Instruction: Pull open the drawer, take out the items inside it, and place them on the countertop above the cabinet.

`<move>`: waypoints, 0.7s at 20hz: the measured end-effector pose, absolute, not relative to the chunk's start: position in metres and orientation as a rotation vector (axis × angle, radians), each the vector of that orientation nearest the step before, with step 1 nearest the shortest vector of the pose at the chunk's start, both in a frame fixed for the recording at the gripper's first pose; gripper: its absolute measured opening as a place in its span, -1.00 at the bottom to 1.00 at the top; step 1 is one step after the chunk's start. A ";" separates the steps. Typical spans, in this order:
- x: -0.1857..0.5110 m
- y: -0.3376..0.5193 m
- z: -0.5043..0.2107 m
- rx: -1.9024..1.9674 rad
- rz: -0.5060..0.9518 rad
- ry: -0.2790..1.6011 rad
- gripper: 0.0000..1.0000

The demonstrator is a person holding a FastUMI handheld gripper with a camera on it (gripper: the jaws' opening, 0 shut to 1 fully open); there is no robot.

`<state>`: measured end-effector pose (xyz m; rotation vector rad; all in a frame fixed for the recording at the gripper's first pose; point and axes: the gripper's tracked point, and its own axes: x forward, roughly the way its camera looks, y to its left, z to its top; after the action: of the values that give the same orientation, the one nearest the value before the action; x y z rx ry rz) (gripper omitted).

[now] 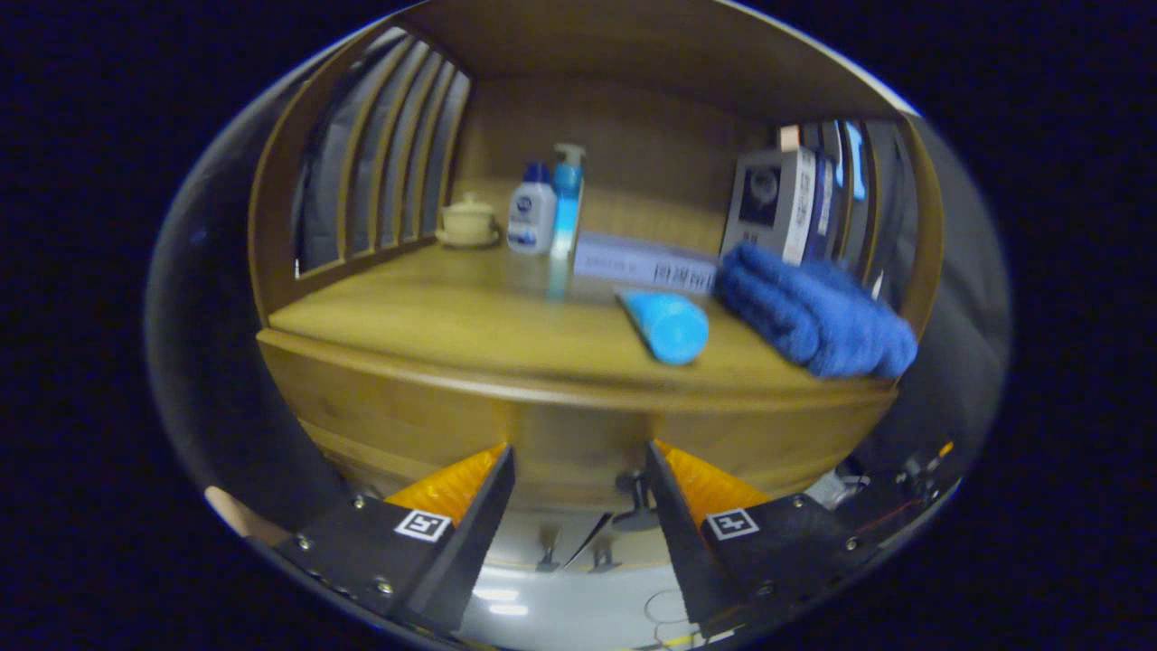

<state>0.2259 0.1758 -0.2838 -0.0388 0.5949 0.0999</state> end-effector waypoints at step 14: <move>0.220 0.166 -0.261 0.036 0.091 0.483 0.76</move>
<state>0.2205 0.1658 -0.2610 0.0364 0.4833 0.0914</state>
